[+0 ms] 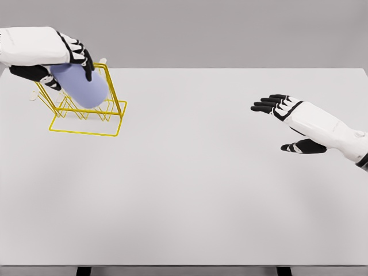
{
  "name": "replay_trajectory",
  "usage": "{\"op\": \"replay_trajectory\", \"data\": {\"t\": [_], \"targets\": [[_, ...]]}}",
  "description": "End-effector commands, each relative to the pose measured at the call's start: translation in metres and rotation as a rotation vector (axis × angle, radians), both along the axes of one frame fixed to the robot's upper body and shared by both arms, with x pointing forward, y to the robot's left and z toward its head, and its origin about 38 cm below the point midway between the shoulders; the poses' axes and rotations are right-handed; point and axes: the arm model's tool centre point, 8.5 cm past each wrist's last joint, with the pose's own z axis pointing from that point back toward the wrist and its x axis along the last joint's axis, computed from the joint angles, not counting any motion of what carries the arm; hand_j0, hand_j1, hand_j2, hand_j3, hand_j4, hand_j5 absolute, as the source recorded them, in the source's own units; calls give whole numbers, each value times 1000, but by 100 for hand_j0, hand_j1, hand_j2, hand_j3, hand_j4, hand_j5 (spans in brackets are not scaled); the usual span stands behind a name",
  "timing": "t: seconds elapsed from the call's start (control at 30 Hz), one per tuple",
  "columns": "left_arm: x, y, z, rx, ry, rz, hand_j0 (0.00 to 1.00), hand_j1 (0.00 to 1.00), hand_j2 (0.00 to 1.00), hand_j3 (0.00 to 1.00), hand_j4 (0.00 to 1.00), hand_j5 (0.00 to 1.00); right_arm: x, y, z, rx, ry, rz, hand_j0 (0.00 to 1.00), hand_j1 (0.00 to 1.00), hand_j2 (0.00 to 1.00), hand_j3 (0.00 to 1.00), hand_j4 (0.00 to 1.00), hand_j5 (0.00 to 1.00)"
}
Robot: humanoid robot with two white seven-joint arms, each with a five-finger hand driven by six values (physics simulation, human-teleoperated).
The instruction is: Place the cup on the cup holder with both arms
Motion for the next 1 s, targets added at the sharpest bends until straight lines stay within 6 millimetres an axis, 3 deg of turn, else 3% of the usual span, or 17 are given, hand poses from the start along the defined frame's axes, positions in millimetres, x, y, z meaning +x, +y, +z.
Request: {"op": "replay_trajectory", "data": {"t": [0.0,0.27,0.43,0.5,0.57,0.7,0.97], "targets": [[3,6,-1,-4,5,23,48,48,48,48,48,48,0,0,1,7,2,-1,100,100,100,100,100,100],[12,18,-21,0,48,72,48,48,48,48,48,48,0,0,1,7,1,2,100,100,100,100,100,100],[13,20,-24,-1,54,78,49,49,49,49,49,49,0,0,1,7,1,2,100,100,100,100,100,100],[14,19,-25,8,51,78,58,58,58,58,58,58,0,0,1,7,1,2,100,100,100,100,100,100],[15,15,-26,14,46,70,87,87,87,87,87,87,0,0,1,7,1,2,100,100,100,100,100,100],[15,15,-25,16,44,71,96,96,96,96,96,96,0,0,1,7,1,2,100,100,100,100,100,100],[10,16,-15,-4,26,63,100,100,100,100,100,100,0,1,0,8,2,3,100,100,100,100,100,100]]}}
